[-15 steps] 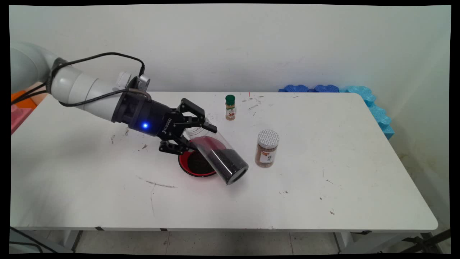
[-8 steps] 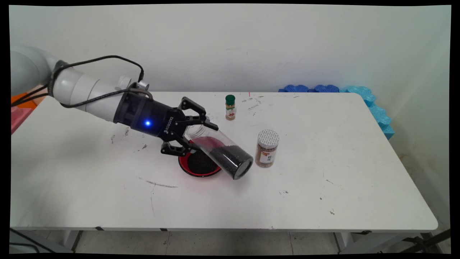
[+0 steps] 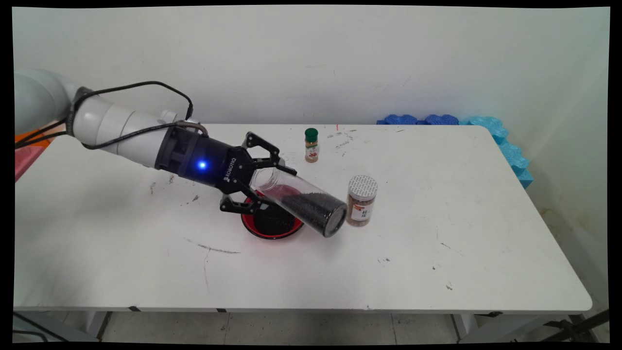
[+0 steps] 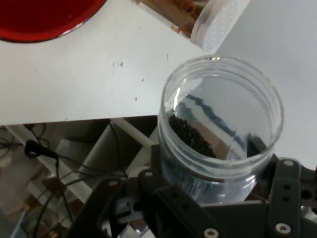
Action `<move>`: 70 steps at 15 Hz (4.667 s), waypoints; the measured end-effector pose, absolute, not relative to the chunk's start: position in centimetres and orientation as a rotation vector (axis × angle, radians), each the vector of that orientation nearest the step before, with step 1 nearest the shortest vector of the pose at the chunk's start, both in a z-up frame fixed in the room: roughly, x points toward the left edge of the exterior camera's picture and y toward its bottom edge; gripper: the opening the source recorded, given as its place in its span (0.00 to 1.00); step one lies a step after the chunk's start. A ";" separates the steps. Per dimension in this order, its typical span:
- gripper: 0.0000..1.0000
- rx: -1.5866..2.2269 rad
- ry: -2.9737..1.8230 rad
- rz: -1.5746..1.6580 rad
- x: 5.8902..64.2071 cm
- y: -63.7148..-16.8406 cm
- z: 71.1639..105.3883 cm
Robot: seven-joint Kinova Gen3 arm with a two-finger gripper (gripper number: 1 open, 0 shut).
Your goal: Pour the black seasoning powder in the red bowl
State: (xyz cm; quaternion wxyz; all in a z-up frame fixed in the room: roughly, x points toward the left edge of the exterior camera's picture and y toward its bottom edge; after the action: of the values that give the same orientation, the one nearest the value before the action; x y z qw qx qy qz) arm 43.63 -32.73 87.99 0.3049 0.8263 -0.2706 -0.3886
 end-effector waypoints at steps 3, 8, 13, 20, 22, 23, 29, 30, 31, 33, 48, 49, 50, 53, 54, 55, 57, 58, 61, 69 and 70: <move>0.00 2.204 -0.663 -1.058 43.5 -32.7 87.9; 0.00 2.228 -0.556 -1.115 43.1 -32.8 87.6; 0.00 2.245 -0.468 -1.157 42.8 -32.9 87.3; 0.00 2.250 -0.371 -1.204 42.6 -33.1 86.9; 0.00 2.249 -0.348 -1.215 42.6 -33.2 86.9; 0.00 2.250 -0.337 -1.219 42.7 -33.2 86.8; 0.00 2.254 -0.262 -1.244 43.0 -33.2 86.6; 0.00 2.254 -0.254 -1.247 43.1 -33.2 86.6; 0.00 2.255 -0.246 -1.251 43.2 -33.2 86.6; 0.00 2.256 -0.229 -1.258 43.3 -33.2 86.5; 0.00 2.242 -0.145 -1.292 43.4 -33.5 86.5; 0.00 2.240 -0.142 -1.293 43.4 -33.5 86.5; 0.00 2.239 -0.137 -1.294 43.4 -33.5 86.5; 0.00 2.236 -0.124 -1.300 43.4 -33.5 86.5; 0.00 2.235 -0.120 -1.301 43.4 -33.5 86.5; 0.00 2.234 -0.118 -1.302 43.4 -33.5 86.5; 0.00 2.233 -0.112 -1.303 43.4 -33.5 86.5; 0.00 2.232 -0.111 -1.304 43.4 -33.6 86.5; 0.00 2.230 -0.109 -1.303 43.4 -33.6 86.5; 0.00 2.223 -0.128 -1.287 43.6 -33.8 86.3; 0.00 2.221 -0.137 -1.281 43.6 -33.9 86.4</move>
State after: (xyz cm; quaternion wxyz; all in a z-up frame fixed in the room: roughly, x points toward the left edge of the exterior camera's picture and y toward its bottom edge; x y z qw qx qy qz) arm 43.64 -33.89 86.36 0.2831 0.8296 -0.0511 -0.4786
